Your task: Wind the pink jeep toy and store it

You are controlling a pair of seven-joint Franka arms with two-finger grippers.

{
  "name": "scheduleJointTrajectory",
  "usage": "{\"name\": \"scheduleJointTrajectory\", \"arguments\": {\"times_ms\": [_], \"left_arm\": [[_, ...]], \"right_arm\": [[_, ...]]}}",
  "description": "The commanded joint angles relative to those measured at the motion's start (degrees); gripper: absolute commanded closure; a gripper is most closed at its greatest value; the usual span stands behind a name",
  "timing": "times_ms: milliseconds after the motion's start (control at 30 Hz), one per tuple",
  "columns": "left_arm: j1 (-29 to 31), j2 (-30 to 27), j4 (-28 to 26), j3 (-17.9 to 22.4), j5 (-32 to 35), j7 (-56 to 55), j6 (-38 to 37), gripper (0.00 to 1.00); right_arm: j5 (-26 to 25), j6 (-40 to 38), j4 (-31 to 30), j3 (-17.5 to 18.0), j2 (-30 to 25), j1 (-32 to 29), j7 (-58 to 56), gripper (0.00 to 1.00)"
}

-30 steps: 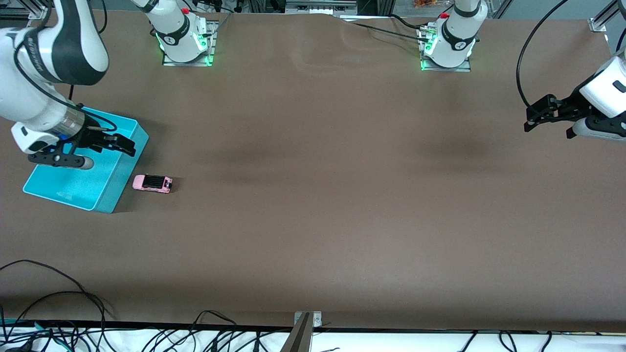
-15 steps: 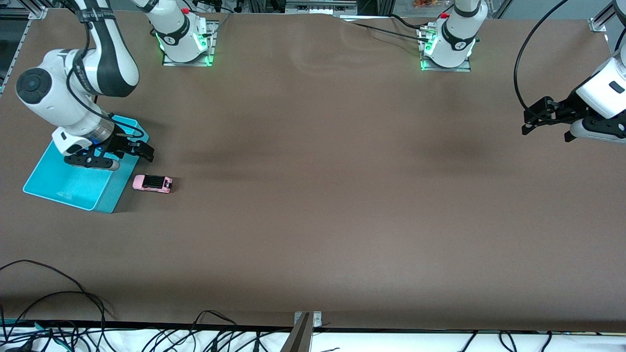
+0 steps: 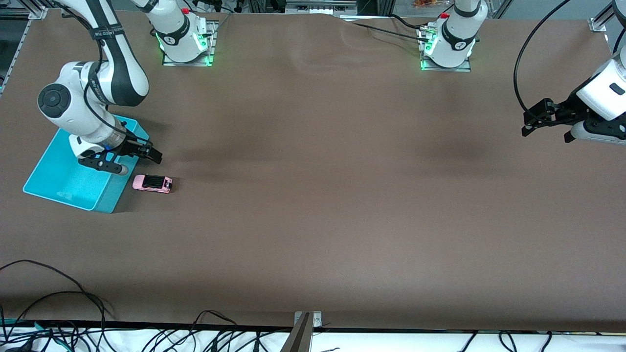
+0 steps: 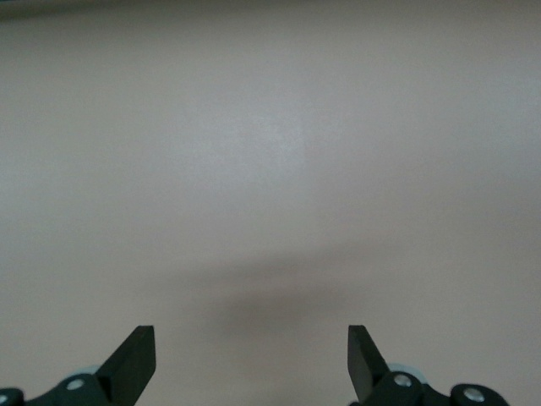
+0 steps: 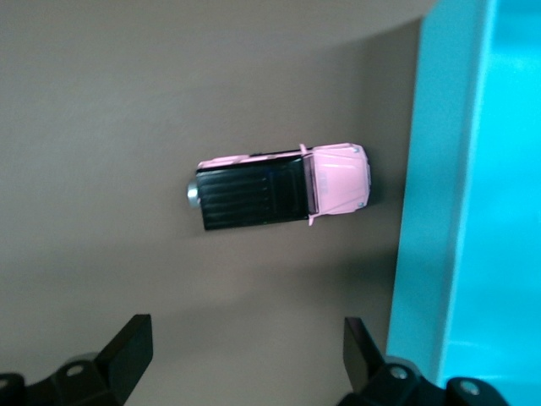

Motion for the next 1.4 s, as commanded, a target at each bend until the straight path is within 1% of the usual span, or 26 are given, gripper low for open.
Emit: {"name": "scheduleJointTrajectory", "arguments": {"times_ms": [0, 200, 400, 633, 800, 1133, 1367], "left_arm": [[-0.52, 1.00, 1.78, -0.15, 1.16, -1.13, -0.28, 0.00], [-0.35, 0.91, 1.78, -0.15, 1.16, -1.13, -0.63, 0.00], [-0.35, 0.91, 1.69, -0.15, 1.16, -1.13, -0.63, 0.00], [-0.08, 1.00, 1.78, -0.07, 1.16, -1.13, -0.63, 0.00], [-0.08, 1.00, 1.78, -0.07, 1.24, -1.13, -0.63, 0.00], [-0.08, 1.00, 1.78, -0.07, 1.16, -1.13, -0.63, 0.00], [0.01, 1.00, 1.78, -0.07, 1.16, -1.13, -0.63, 0.00]], "right_arm": [[0.03, 3.19, -0.88, 0.10, 0.99, -0.07, 10.66, 0.00], [0.03, 5.21, -0.97, 0.10, 2.74, 0.02, 20.41, 0.00], [0.03, 7.93, -0.97, 0.10, 4.15, -0.07, 33.15, 0.00], [0.03, 13.82, -1.85, 0.10, 5.47, -0.15, 49.24, 0.00], [0.03, 16.72, -1.76, 0.10, 6.44, -0.24, 57.76, 0.00], [0.03, 22.87, -1.67, 0.01, 8.90, -2.35, 71.48, 0.00], [-0.50, 24.20, -1.67, 0.01, 11.54, -2.61, 72.55, 0.00]]}}
